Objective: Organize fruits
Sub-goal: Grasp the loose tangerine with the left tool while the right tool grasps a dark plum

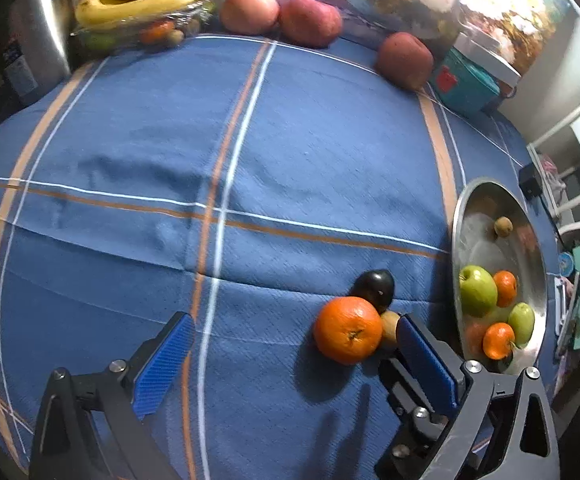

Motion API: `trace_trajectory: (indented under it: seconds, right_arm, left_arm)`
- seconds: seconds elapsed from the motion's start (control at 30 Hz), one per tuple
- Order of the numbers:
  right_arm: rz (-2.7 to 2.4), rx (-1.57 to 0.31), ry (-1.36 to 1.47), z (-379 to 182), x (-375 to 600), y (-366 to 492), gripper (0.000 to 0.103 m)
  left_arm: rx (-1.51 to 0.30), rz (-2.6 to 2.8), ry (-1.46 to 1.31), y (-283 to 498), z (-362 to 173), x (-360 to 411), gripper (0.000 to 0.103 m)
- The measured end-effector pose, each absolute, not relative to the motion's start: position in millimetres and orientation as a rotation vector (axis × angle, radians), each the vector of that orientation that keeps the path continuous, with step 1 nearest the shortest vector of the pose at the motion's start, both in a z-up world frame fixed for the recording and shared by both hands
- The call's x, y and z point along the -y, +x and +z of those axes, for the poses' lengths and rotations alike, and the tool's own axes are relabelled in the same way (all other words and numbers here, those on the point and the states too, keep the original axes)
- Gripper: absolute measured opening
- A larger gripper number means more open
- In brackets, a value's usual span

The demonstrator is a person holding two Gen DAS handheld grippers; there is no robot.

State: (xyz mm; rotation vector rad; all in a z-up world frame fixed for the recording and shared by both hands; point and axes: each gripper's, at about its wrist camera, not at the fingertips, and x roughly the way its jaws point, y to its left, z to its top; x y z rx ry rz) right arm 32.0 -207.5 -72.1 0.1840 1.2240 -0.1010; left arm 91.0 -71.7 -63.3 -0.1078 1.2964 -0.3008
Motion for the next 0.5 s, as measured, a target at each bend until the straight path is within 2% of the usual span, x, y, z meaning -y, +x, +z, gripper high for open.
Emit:
trace_trajectory:
  seconds: [0.13, 0.3, 0.37, 0.43, 0.5]
  right_arm:
    - [-0.098, -1.231, 0.168, -73.9, 203.4, 33.7, 0.046]
    - [-0.102, -1.23, 0.173, -74.9, 203.3, 34.1, 0.041]
    - [-0.102, -1.232, 0.176, -75.8, 203.6, 34.3, 0.04]
    - [-0.105, -1.231, 0.176, -76.2, 203.7, 34.6, 0.038]
    - [-0.107, -1.23, 0.172, -75.9, 204.8, 34.5, 0.036]
  left_arm:
    - [-1.311, -0.351, -0.133, 88.9, -65.5, 78.8, 0.09]
    - [-1.338, -0.383, -0.173, 87.1, -70.0, 84.6, 0.077]
    - [-1.344, -0.387, -0.182, 87.7, -72.0, 85.5, 0.069]
    - [-1.345, -0.39, -0.198, 88.5, -73.0, 84.2, 0.056]
    - [-1.349, -0.395, -0.213, 87.7, -73.0, 81.9, 0.05]
